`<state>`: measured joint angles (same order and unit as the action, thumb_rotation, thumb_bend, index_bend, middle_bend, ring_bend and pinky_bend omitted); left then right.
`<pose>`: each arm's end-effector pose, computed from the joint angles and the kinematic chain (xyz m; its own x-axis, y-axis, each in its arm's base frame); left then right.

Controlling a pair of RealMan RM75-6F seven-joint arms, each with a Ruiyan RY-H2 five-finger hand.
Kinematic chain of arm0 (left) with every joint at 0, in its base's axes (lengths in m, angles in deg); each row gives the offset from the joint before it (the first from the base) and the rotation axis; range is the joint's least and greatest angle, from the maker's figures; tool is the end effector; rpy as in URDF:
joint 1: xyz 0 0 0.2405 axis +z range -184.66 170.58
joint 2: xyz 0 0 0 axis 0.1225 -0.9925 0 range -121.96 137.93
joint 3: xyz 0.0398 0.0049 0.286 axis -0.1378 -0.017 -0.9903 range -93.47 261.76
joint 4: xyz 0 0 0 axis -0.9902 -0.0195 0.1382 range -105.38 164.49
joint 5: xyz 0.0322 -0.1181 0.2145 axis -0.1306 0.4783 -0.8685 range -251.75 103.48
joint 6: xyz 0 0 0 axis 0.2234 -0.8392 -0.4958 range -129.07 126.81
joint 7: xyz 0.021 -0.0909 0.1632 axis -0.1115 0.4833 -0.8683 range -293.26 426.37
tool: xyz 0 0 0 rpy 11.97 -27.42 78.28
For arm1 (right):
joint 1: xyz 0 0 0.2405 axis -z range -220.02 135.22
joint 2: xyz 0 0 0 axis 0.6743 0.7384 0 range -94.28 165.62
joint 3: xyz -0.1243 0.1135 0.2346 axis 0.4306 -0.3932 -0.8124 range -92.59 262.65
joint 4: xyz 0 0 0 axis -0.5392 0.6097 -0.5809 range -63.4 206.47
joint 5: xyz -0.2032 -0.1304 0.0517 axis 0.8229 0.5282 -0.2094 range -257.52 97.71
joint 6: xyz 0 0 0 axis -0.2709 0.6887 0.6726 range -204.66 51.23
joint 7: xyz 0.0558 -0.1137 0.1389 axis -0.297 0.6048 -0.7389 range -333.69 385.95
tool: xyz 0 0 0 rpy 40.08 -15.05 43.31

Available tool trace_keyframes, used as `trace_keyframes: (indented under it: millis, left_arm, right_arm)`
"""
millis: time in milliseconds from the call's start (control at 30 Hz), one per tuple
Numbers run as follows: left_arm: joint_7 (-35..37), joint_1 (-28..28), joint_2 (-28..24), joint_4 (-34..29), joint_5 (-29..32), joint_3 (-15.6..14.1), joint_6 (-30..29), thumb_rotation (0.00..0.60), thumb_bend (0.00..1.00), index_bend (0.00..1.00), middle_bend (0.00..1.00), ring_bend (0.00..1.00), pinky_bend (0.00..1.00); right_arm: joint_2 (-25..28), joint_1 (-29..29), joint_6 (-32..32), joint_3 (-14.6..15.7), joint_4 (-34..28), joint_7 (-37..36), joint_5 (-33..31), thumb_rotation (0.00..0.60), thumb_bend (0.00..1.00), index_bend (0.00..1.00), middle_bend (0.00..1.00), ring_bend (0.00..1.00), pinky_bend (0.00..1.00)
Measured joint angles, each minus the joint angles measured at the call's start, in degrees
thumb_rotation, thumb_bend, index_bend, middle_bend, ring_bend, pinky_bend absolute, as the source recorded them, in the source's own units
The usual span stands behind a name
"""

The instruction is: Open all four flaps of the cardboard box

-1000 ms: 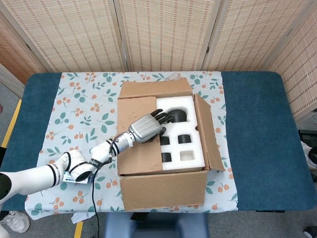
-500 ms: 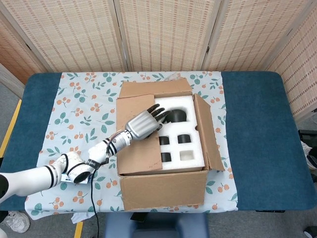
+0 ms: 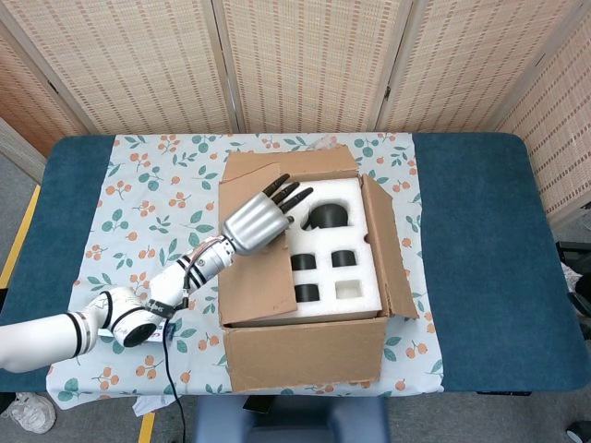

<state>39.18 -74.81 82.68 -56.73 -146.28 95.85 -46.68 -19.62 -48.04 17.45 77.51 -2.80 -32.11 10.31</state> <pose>0.0228 0.4760 0.0047 0.7286 -0.2164 0.6499 0.3393 -0.7102 -0.6169 -0.3784 -0.2537 0.2774 -0.1564 0.1162 0.9808 -0.9610 -0.2471 -0.1240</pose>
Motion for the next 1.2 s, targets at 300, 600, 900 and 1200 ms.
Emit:
trace_keyframes:
  millis: [300, 600, 900, 1200]
  left_arm:
    - [-7.89, 2.22, -5.16, -7.77, 5.75, 1.01, -4.96, 0.600, 1.00, 0.60, 0.00, 0.00, 0.00]
    - [-8.54, 4.38, -8.70, -11.61, 7.80, 1.11, -7.36, 0.600, 1.00, 0.57, 0.00, 0.00, 0.00]
    - [-10.80, 7.33, -14.14, -15.86, 10.26, 0.35, -10.05, 0.600, 1.00, 0.51, 0.00, 0.00, 0.00]
    - [-7.78, 12.25, -18.73, -18.88, 10.29, 0.06, -14.06, 0.600, 1.00, 0.43, 0.00, 0.00, 0.00]
  right_arm:
    - [-0.32, -0.13, 0.97, 0.15, -0.90, 1.02, 0.90, 0.291, 0.26, 0.47, 0.00, 0.00, 0.00]
    - [-0.54, -0.63, 0.68, 0.56, -3.03, 3.51, 1.70, 0.291, 0.26, 0.47, 0.00, 0.00, 0.00]
    - [-0.69, -1.05, 0.24, 0.98, -4.18, 5.36, 2.22, 0.292, 0.26, 0.47, 0.00, 0.00, 0.00]
    - [-1.00, -1.25, 0.11, 1.12, -4.97, 6.40, 2.11, 0.293, 0.26, 0.47, 0.00, 0.00, 0.00]
